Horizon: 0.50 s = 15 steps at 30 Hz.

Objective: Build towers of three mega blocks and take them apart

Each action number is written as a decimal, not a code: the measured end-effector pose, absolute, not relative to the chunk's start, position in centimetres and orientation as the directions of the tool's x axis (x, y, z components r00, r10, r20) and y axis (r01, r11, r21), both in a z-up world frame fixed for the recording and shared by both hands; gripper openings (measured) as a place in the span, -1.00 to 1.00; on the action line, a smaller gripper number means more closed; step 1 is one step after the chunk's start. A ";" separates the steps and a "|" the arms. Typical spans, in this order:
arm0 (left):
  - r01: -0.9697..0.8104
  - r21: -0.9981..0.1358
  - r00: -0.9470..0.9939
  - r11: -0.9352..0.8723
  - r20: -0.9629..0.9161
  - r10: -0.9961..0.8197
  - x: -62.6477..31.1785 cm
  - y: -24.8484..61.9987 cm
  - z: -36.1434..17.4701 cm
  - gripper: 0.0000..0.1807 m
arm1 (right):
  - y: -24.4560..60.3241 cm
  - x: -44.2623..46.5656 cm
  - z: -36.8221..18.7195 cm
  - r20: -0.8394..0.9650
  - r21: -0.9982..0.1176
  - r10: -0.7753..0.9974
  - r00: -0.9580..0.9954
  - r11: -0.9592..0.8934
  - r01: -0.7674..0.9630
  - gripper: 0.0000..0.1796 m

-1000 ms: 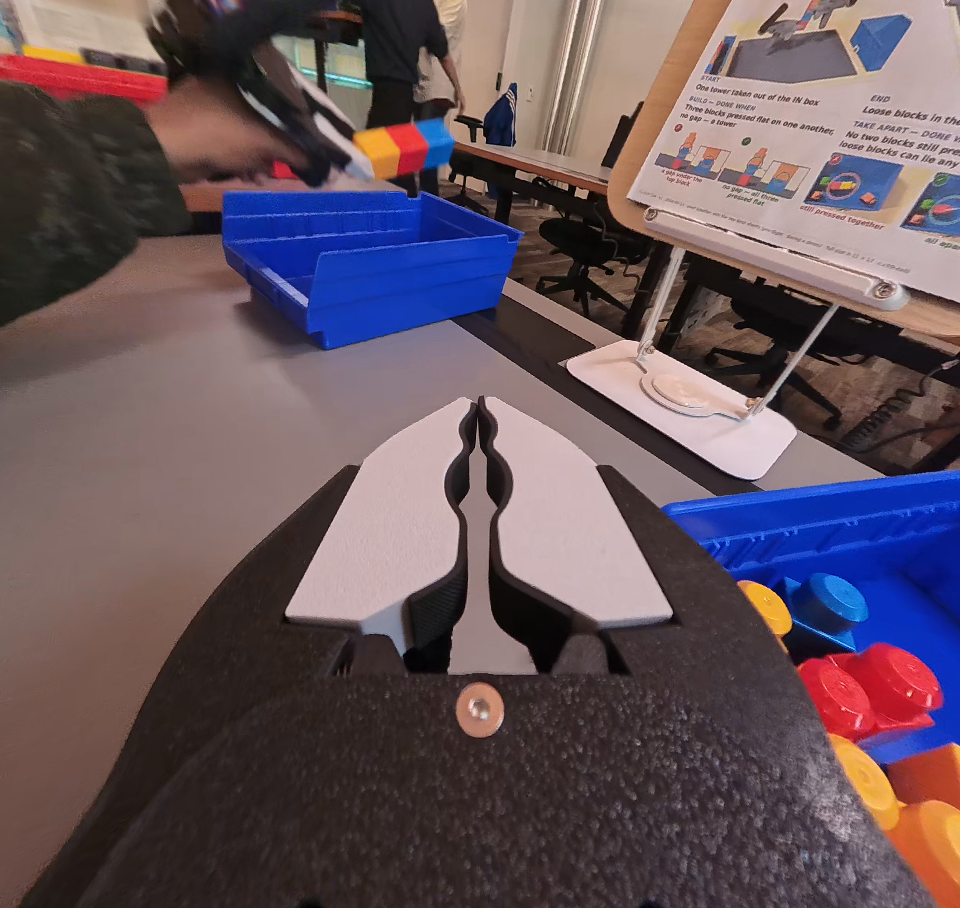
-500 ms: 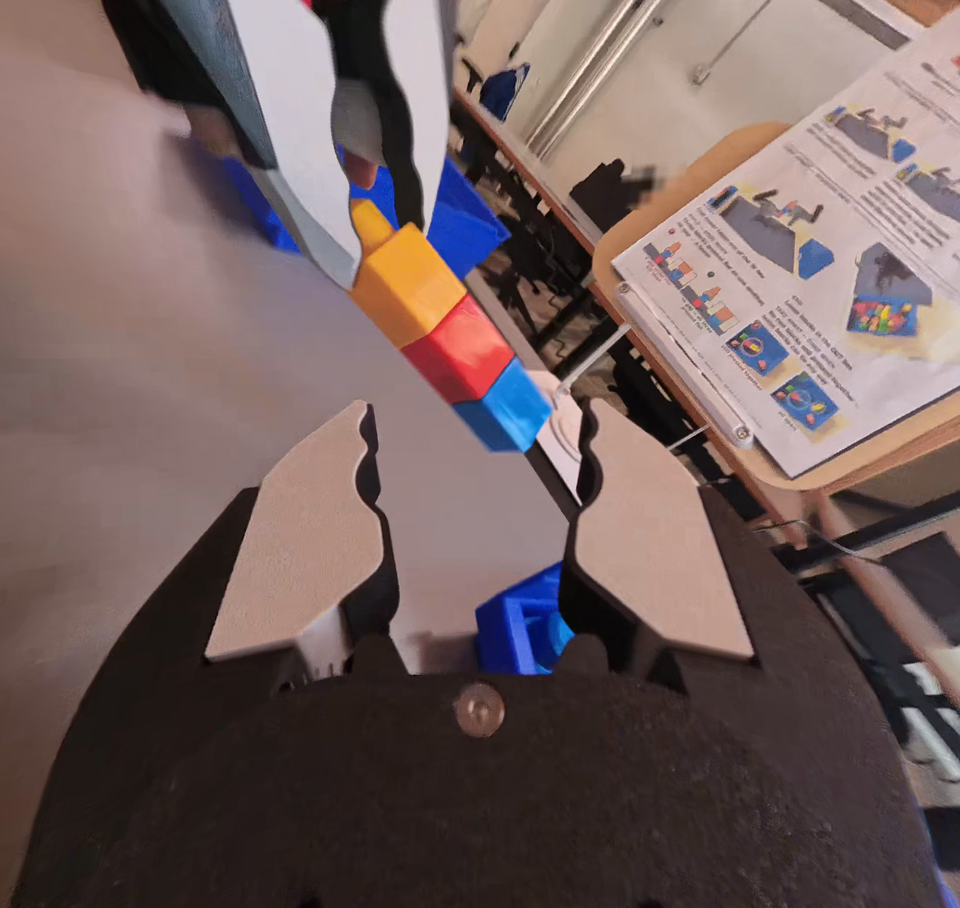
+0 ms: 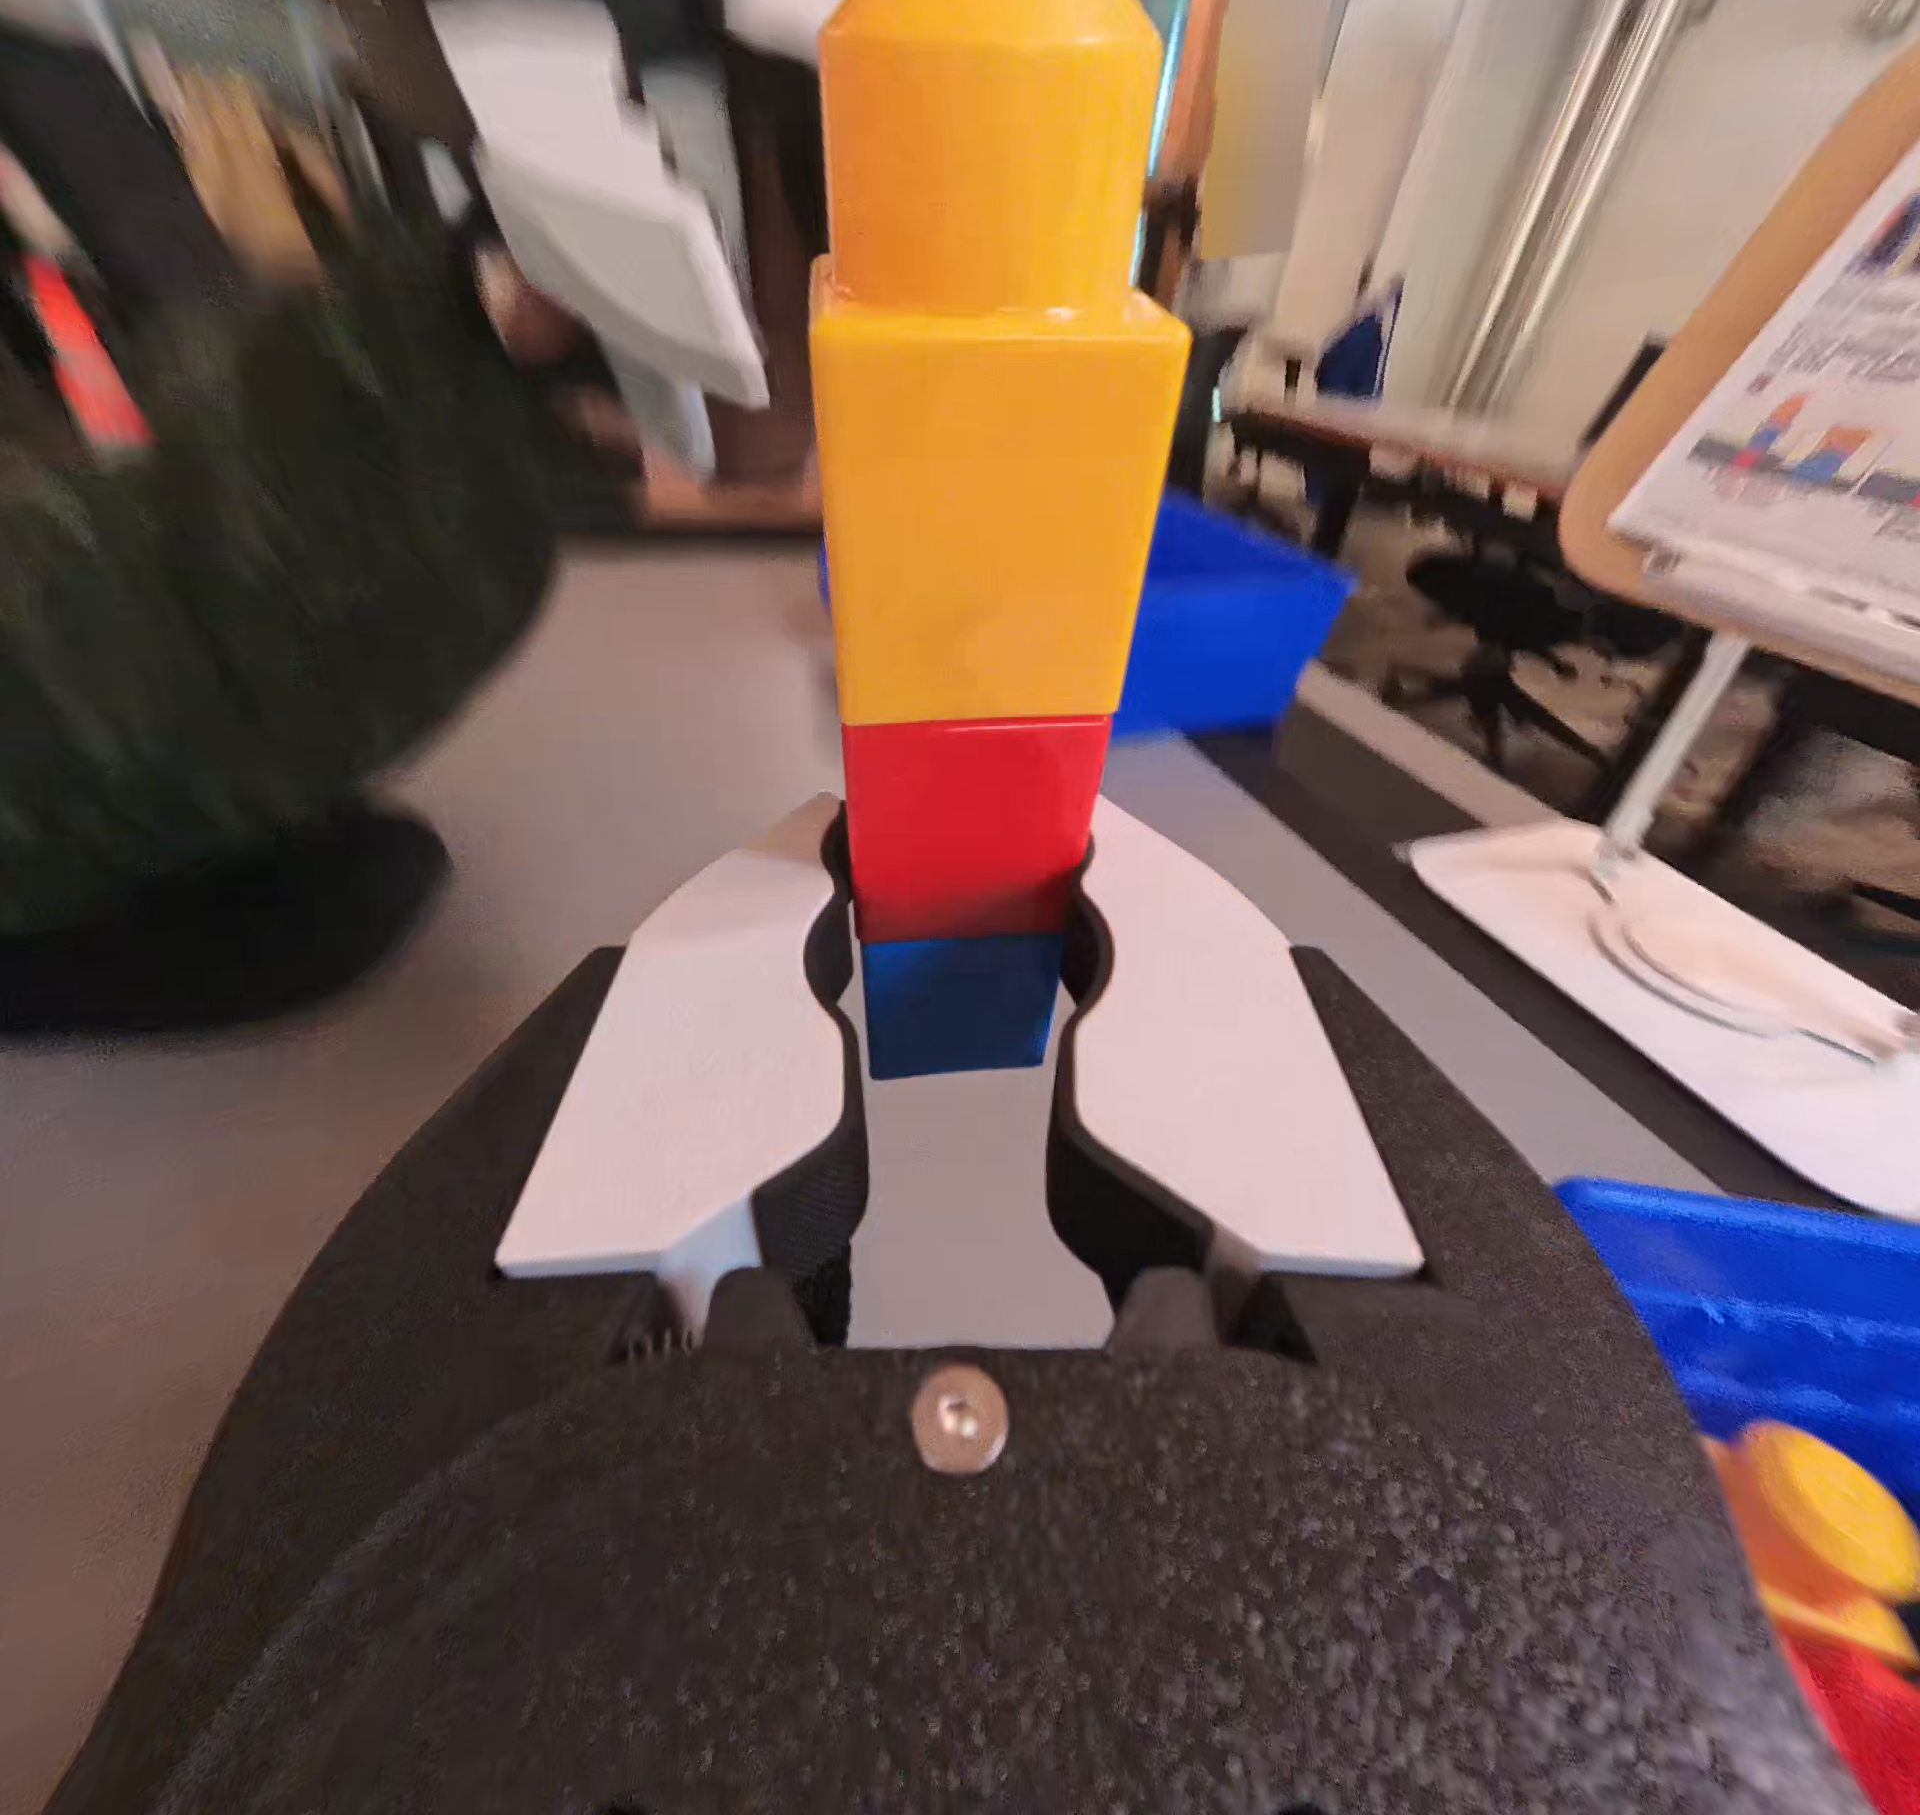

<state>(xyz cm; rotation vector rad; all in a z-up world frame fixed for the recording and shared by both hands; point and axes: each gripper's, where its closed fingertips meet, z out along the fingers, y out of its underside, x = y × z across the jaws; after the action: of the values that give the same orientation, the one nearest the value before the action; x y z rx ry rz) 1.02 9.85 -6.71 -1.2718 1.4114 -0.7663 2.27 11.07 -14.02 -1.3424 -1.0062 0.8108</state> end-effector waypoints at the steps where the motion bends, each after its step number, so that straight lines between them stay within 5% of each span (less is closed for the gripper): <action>1: -0.214 -0.957 0.097 0.197 -0.221 -0.970 1.1 9.8 -6.0 -0.63 | 10.8 2.7 -12.3 0.040 -0.997 0.931 0.364 0.060 -0.043 -0.59; 5: -0.224 -0.965 0.032 0.138 -0.149 -0.988 3.6 9.5 -8.3 -0.48 | 9.3 2.2 -10.7 -0.045 -0.983 0.964 0.263 0.003 -0.181 -0.58; 9: -0.240 -0.957 -0.051 0.159 -0.152 -0.987 4.6 7.9 -9.0 -0.83 | 9.4 1.8 -11.5 -0.066 -0.985 0.963 0.260 -0.022 -0.170 -0.57; 15: -0.261 -0.949 -0.073 0.177 -0.164 -0.984 4.4 7.5 -9.5 -0.49 | 9.2 1.2 -12.1 -0.040 -0.992 0.966 0.255 -0.008 -0.127 -0.57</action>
<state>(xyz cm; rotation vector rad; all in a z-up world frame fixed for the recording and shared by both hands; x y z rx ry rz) 4.38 7.45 -9.49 -1.2447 1.5198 -0.9748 1.22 9.18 -12.10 -1.2462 -0.9160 1.0905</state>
